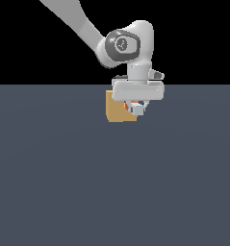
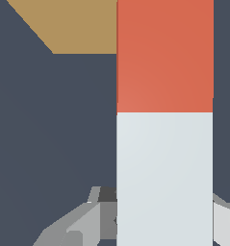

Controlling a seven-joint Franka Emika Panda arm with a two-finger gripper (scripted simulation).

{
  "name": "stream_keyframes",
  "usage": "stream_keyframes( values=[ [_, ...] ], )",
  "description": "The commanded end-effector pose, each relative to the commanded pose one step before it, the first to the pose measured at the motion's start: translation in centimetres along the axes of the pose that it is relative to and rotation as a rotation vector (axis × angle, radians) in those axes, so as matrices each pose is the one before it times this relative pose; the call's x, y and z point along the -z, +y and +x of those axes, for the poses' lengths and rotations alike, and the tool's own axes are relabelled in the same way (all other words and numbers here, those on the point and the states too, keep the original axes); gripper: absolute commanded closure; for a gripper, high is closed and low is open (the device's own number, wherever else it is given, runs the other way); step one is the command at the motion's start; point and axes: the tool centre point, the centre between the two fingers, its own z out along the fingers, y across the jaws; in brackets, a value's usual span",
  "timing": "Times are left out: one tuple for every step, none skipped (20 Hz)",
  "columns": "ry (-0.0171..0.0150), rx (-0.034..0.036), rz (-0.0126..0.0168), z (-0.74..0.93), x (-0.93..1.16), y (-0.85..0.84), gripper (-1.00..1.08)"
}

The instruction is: Insert the peg into the horizontal hole in a box.

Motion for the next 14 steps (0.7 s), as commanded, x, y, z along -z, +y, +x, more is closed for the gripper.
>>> stream_keyframes(
  values=[
    [-0.00026,0.00360,-0.00234,0.105,0.171,0.106,1.08],
    [0.00000,0.00000,0.00000,0.000,0.000,0.000,1.08],
    [0.00000,0.00000,0.00000,0.000,0.000,0.000,1.08],
    [0.00002,-0.00004,0.00249,0.027,-0.153,-0.087,1.08],
    [-0.00014,0.00196,-0.00206,-0.053,0.158,0.074,1.08],
    [-0.00015,0.00194,-0.00207,-0.054,0.159,0.074,1.08],
    [0.00000,0.00000,0.00000,0.000,0.000,0.000,1.08],
    [0.00000,0.00000,0.00000,0.000,0.000,0.000,1.08],
    [0.00000,0.00000,0.00000,0.000,0.000,0.000,1.08],
    [-0.00033,-0.00057,0.00277,-0.012,-0.171,-0.081,1.08],
    [0.00000,0.00000,0.00000,0.051,0.000,-0.001,1.08],
    [0.00000,0.00000,0.00000,0.153,-0.001,-0.004,1.08],
    [0.00000,0.00000,0.00000,0.255,-0.001,-0.007,1.08],
    [0.00000,0.00000,0.00000,0.357,-0.001,-0.010,1.08]
  ],
)
